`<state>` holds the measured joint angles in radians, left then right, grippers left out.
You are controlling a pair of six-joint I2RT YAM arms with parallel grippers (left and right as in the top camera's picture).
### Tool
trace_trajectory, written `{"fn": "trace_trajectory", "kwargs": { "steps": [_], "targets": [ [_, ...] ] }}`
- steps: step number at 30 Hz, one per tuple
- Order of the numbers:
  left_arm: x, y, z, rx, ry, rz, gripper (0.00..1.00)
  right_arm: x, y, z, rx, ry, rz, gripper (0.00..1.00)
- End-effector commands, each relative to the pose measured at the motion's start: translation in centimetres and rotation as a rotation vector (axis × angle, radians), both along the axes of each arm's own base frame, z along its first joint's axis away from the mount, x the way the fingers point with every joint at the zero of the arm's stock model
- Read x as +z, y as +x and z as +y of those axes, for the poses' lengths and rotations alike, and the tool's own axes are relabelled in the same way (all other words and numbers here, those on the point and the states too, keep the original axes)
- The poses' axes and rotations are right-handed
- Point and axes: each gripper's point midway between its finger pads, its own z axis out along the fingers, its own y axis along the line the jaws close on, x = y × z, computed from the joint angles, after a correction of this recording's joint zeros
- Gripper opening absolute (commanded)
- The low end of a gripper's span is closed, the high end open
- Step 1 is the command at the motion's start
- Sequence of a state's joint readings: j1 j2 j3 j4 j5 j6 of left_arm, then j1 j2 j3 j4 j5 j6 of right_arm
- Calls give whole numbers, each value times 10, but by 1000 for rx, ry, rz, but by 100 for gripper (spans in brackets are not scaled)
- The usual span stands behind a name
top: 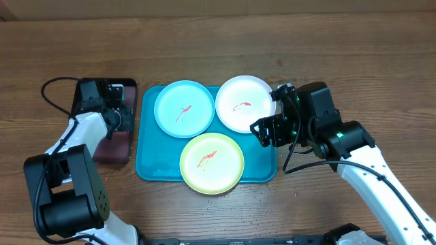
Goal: Clean dirty plates on tray and stack at the side
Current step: 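Grasp the green sponge with the left gripper and lift it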
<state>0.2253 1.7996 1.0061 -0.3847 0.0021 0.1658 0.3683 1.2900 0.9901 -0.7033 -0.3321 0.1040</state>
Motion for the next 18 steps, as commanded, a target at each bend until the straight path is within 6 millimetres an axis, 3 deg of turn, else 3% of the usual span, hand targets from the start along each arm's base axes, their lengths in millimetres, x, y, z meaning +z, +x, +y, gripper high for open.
{"fn": "trace_trajectory", "kwargs": {
  "steps": [1, 9, 12, 18],
  "targets": [
    [-8, -14, 0, 113, -45, 58, 4, 11, 7, -1, -8, -16, -43, 84],
    [16, -22, -5, 185, -91, 40, 4, 9, 7, -3, -15, -28, -39, 84],
    [27, -22, -19, 155, -161, 20, 4, 9, 7, -3, -15, -28, -39, 84],
    [23, -35, -29, 146, -202, 76, 4, 8, 5, -4, -15, -31, -31, 84]
  ]
}}
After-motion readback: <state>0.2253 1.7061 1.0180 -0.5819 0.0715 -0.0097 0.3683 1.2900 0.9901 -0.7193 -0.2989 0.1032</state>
